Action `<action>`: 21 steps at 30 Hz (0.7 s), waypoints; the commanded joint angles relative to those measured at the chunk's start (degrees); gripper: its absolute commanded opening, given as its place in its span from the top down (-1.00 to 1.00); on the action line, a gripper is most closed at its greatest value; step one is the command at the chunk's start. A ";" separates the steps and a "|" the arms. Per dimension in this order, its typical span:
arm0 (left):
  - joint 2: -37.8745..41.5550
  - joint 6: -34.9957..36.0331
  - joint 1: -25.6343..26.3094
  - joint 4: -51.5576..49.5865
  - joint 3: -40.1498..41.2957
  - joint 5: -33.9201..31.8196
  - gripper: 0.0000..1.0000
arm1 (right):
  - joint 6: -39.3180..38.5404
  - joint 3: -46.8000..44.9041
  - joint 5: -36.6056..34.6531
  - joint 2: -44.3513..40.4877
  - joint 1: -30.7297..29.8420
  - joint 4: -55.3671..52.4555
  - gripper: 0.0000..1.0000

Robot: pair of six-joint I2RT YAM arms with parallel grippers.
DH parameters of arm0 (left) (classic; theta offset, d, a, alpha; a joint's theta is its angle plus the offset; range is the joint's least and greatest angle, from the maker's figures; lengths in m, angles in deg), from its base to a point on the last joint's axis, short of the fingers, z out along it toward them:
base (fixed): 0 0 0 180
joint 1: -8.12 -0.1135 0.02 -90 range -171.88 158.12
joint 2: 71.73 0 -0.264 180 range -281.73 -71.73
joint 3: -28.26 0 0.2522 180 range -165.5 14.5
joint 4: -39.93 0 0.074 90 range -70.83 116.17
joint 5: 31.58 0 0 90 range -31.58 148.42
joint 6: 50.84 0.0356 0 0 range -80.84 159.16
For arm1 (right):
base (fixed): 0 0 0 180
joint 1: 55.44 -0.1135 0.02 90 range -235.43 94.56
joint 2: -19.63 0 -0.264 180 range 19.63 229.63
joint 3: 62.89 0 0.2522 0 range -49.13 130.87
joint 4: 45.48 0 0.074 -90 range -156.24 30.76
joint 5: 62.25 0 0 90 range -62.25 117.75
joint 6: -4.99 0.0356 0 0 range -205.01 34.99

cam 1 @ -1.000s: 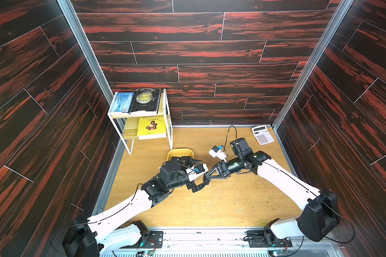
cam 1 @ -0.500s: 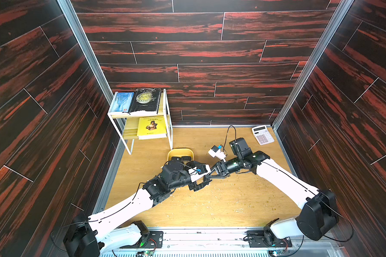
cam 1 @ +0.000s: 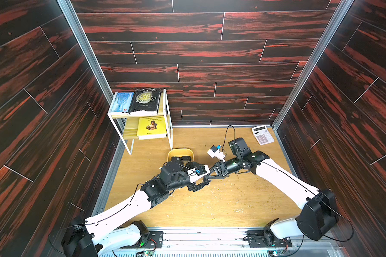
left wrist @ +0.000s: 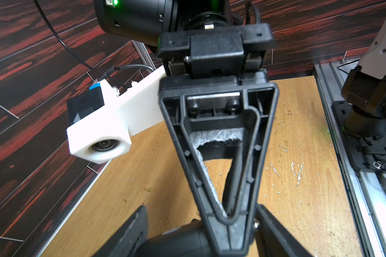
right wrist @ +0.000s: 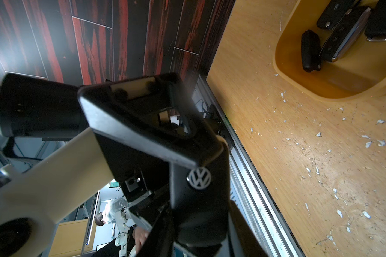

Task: Place the car key into the storage box
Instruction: Pick up the car key from the center of the board.

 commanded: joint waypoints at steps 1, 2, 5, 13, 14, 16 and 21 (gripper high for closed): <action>2.60 -0.19 -0.19 -1.09 1.12 -0.86 -0.51 | -0.93 1.30 -0.58 1.11 0.41 -1.82 0.38; 2.74 -0.02 -0.19 -1.37 1.22 -0.96 -0.51 | -0.92 1.30 -0.58 1.18 0.41 -1.81 0.39; 3.13 -0.01 -0.19 -2.05 1.61 -0.99 -0.50 | -0.92 1.29 -0.58 1.13 0.41 -1.83 0.38; 3.57 -0.25 -0.19 -3.41 2.02 -0.46 -0.26 | -0.96 1.65 -0.49 1.35 0.44 -1.94 0.29; 3.59 -0.31 -0.19 -3.33 2.02 -0.54 -0.23 | -1.05 1.59 -0.47 1.37 0.43 -1.93 0.22; 3.69 -0.44 -0.19 -3.16 2.02 -0.61 -0.09 | -1.10 1.61 -0.50 1.40 0.41 -1.80 0.07; 3.84 -1.30 -0.19 -2.27 2.37 -0.97 -0.09 | -1.11 1.82 -0.47 1.83 0.41 -1.58 -0.26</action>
